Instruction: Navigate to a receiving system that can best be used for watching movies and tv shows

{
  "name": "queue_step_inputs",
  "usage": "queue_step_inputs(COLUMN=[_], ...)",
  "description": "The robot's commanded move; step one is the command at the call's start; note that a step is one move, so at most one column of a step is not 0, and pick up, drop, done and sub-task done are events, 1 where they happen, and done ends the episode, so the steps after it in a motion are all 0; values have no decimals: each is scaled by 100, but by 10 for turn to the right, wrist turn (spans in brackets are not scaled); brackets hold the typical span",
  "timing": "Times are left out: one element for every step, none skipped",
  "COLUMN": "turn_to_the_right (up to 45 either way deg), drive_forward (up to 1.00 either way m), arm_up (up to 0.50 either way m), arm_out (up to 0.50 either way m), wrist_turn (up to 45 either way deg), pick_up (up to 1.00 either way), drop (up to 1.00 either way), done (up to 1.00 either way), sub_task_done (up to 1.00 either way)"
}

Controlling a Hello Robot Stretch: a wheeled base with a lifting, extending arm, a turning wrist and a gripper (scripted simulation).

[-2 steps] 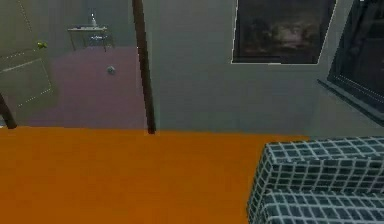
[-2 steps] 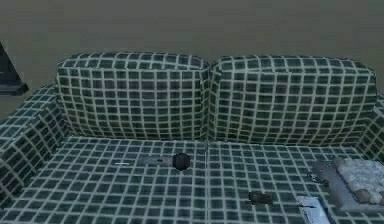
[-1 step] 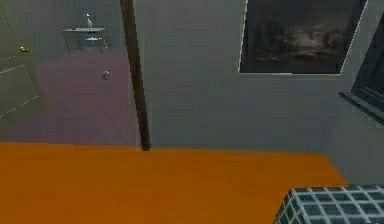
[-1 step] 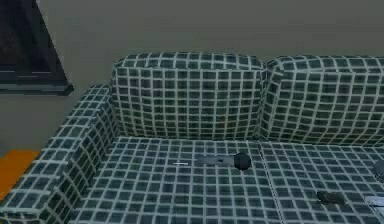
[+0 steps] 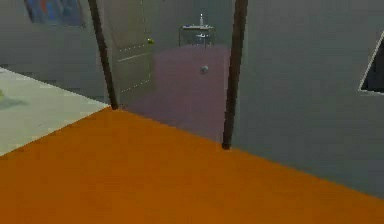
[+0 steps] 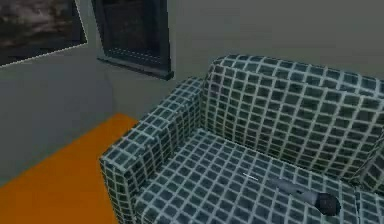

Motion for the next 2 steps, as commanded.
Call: queue_step_inputs(turn_to_the_right=[0, -30], drive_forward=[100, 0], arm_up=[0, 0], arm_out=[0, 0], wrist_turn=[0, 0], pick_up=[0, 0], drop=[0, 0], done=[0, 0], sub_task_done=[0, 0])
